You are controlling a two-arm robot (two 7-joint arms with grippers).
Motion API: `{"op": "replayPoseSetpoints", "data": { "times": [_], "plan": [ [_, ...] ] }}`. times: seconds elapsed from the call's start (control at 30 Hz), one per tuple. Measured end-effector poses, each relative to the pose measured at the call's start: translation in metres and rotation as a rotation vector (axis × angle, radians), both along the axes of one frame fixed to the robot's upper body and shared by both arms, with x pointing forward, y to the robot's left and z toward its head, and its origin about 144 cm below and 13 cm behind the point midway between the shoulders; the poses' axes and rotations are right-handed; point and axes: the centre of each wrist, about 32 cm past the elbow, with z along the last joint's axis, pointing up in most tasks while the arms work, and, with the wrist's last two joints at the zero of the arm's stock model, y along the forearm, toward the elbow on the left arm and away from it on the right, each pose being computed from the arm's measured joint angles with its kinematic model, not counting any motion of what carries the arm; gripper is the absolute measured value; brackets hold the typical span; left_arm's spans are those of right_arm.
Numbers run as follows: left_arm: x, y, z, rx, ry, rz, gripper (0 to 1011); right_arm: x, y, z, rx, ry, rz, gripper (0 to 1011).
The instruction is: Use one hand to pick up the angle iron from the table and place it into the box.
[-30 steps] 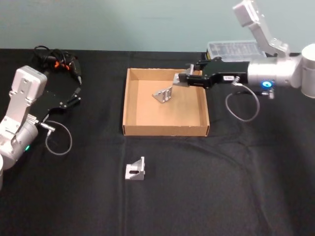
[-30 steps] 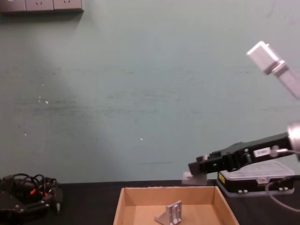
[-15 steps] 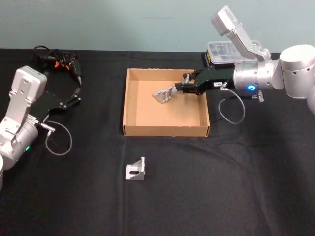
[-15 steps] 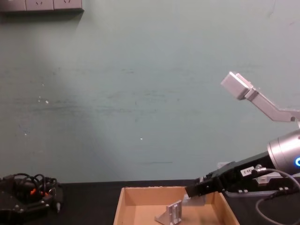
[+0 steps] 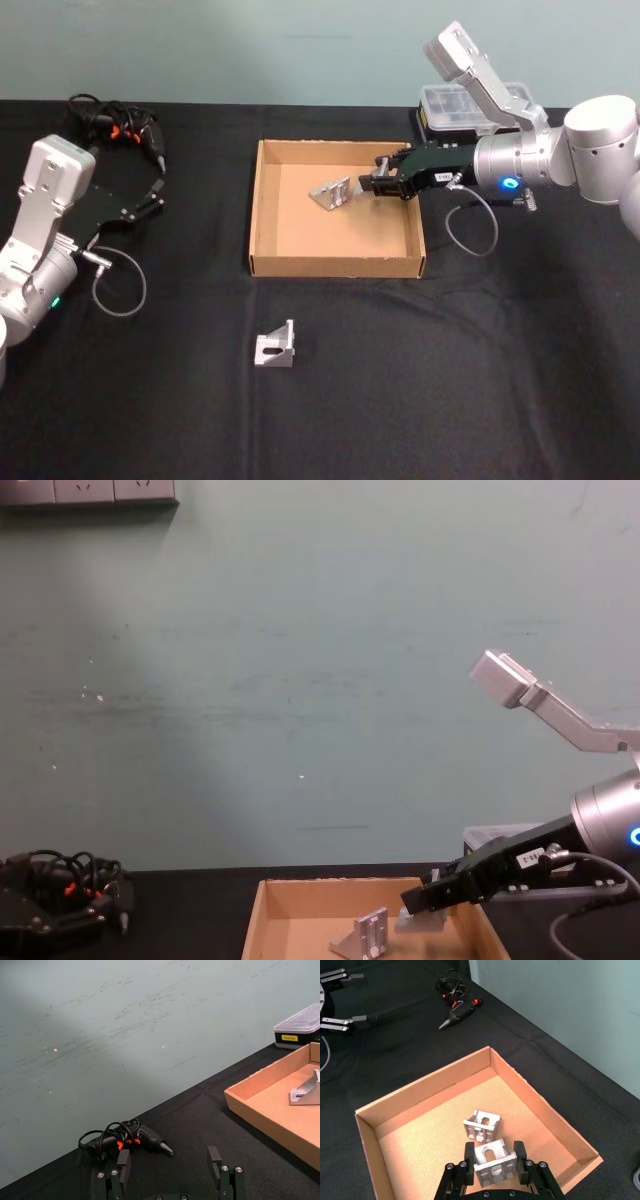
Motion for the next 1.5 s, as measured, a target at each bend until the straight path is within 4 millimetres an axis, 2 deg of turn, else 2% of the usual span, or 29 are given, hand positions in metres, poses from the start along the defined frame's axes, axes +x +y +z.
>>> {"op": "replayPoseSetpoints", "data": {
  "times": [0.13,0.2,0.23,0.27,0.37,0.43,0.7,1.2,1.4,1.5],
  "plan": [
    [0.0,0.0,0.0,0.0,0.0,0.0,1000,0.0,0.0,0.0,0.001,-0.001,0.001,491],
    [0.0,0.0,0.0,0.0,0.0,0.0,1000,0.0,0.0,0.0,0.001,-0.001,0.002,596],
    [0.0,0.0,0.0,0.0,0.0,0.0,1000,0.0,0.0,0.0,0.001,-0.001,0.002,596],
    [0.0,0.0,0.0,0.0,0.0,0.0,1000,0.0,0.0,0.0,0.002,-0.001,0.002,657],
    [0.0,0.0,0.0,0.0,0.0,0.0,1000,0.0,0.0,0.0,0.002,-0.001,0.002,715],
    [0.0,0.0,0.0,0.0,0.0,0.0,1000,-0.001,0.0,0.0,0.002,-0.001,0.003,809],
    [0.0,0.0,0.0,0.0,0.0,0.0,1000,-0.001,0.0,0.0,0.004,-0.001,0.004,1002],
    [0.0,0.0,0.0,0.0,0.0,0.0,1000,-0.004,-0.003,0.002,0.026,-0.009,0.016,1000],
    [0.0,0.0,0.0,0.0,0.0,0.0,1000,-0.016,-0.009,0.009,0.088,-0.037,0.052,1002],
    [0.0,0.0,0.0,0.0,0.0,0.0,1000,-0.029,-0.013,0.013,0.123,-0.05,0.085,1002]
  ]
}}
